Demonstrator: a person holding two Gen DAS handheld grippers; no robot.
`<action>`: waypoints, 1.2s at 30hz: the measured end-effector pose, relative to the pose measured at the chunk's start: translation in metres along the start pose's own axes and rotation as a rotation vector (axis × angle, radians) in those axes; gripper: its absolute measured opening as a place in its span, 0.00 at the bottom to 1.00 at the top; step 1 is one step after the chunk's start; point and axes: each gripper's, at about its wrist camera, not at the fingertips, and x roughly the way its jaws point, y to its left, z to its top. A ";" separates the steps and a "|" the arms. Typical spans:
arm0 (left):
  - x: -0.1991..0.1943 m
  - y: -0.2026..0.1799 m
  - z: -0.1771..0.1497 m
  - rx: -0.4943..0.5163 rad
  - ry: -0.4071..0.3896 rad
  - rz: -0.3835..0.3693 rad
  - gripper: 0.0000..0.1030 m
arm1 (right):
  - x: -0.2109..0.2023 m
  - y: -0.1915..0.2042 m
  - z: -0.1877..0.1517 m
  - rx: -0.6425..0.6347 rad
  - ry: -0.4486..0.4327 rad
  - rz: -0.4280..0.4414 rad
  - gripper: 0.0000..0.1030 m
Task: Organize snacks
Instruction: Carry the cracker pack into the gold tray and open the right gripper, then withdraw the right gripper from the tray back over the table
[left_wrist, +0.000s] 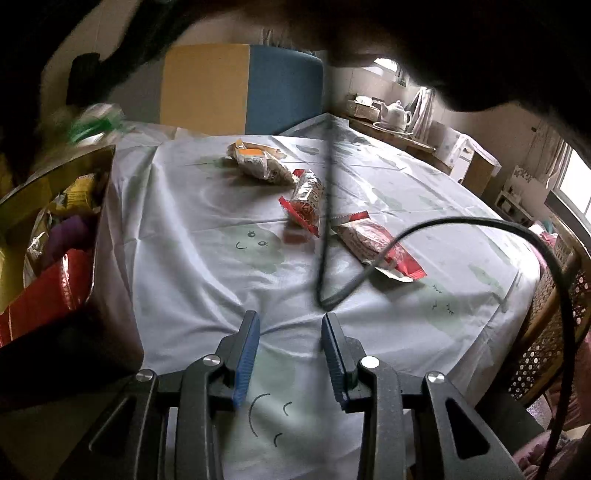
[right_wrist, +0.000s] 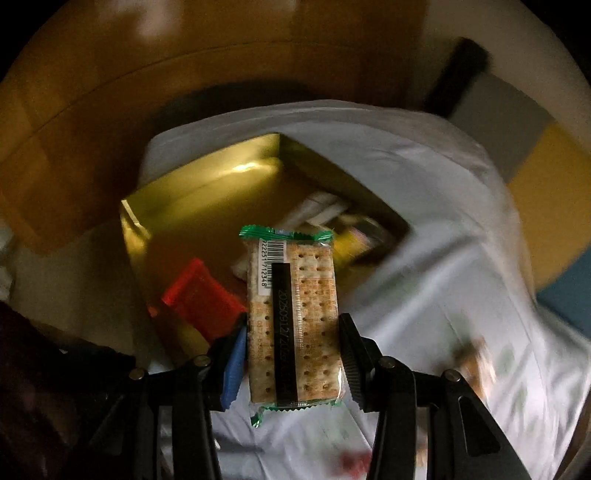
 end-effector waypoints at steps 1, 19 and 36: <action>0.000 0.000 0.000 -0.001 -0.001 -0.002 0.34 | 0.008 0.005 0.006 -0.016 0.006 0.009 0.47; 0.003 -0.005 0.002 0.013 0.006 0.027 0.34 | -0.026 -0.030 -0.089 0.213 -0.005 -0.056 0.70; 0.005 -0.012 0.006 0.031 0.038 0.083 0.34 | -0.062 -0.169 -0.284 0.985 0.133 -0.480 0.82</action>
